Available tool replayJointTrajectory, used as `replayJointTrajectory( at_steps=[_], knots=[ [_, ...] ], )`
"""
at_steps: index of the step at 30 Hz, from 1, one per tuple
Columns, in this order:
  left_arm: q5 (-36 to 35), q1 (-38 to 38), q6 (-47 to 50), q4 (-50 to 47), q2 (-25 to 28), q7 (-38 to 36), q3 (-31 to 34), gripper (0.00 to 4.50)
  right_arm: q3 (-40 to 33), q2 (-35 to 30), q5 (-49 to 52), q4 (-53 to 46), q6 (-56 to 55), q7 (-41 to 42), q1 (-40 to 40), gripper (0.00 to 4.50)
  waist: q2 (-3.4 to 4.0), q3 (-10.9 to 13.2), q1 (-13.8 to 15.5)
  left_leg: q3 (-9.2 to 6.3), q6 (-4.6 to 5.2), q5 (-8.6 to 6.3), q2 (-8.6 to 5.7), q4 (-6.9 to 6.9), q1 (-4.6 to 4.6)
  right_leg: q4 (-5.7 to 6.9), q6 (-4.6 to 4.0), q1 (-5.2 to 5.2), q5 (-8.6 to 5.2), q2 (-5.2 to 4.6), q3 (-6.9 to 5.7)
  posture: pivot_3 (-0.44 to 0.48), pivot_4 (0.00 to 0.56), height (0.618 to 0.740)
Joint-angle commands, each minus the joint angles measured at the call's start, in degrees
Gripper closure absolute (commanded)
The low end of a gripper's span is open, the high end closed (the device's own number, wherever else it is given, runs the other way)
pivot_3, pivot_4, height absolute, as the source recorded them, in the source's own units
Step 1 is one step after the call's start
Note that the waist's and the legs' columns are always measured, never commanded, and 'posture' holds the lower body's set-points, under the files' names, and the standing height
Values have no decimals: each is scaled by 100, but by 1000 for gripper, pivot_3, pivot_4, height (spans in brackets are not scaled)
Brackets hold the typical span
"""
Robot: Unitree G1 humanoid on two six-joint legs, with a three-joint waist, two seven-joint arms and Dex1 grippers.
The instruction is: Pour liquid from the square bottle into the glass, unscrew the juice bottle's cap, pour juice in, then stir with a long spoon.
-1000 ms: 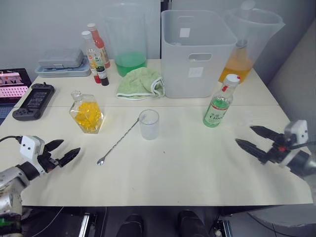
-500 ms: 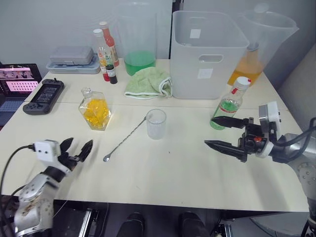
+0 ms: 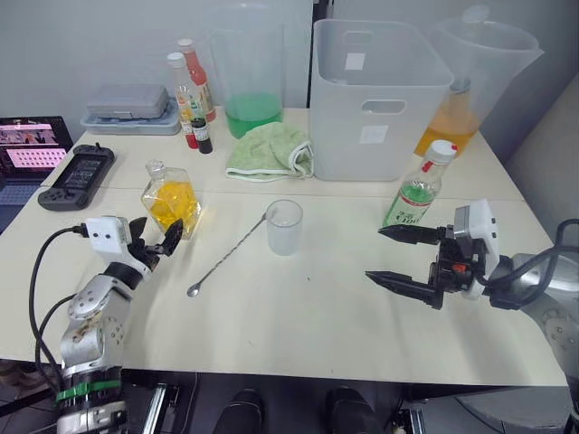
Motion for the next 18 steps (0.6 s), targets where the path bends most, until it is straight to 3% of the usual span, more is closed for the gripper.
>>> replayJointTrajectory(
  at_steps=[1, 18],
  knots=[
    [85, -183, -239, 127, 96, -43, -4, 19, -230, -62, 4, -215, -46, -95, 28, 0, 0, 0, -8, 0, 0, 0, 0, 0, 0, 0, 0, 0, 0, 0, 0, 0, 150, 740],
    [539, -1465, -787, 1538, 27, 98, -267, 19, -223, -46, -14, -346, -48, -368, 14, 0, -2, 1, -18, 0, -1, 0, 0, 1, -2, -1, 2, -1, 1, 0, -1, 0, 150, 740]
  ],
)
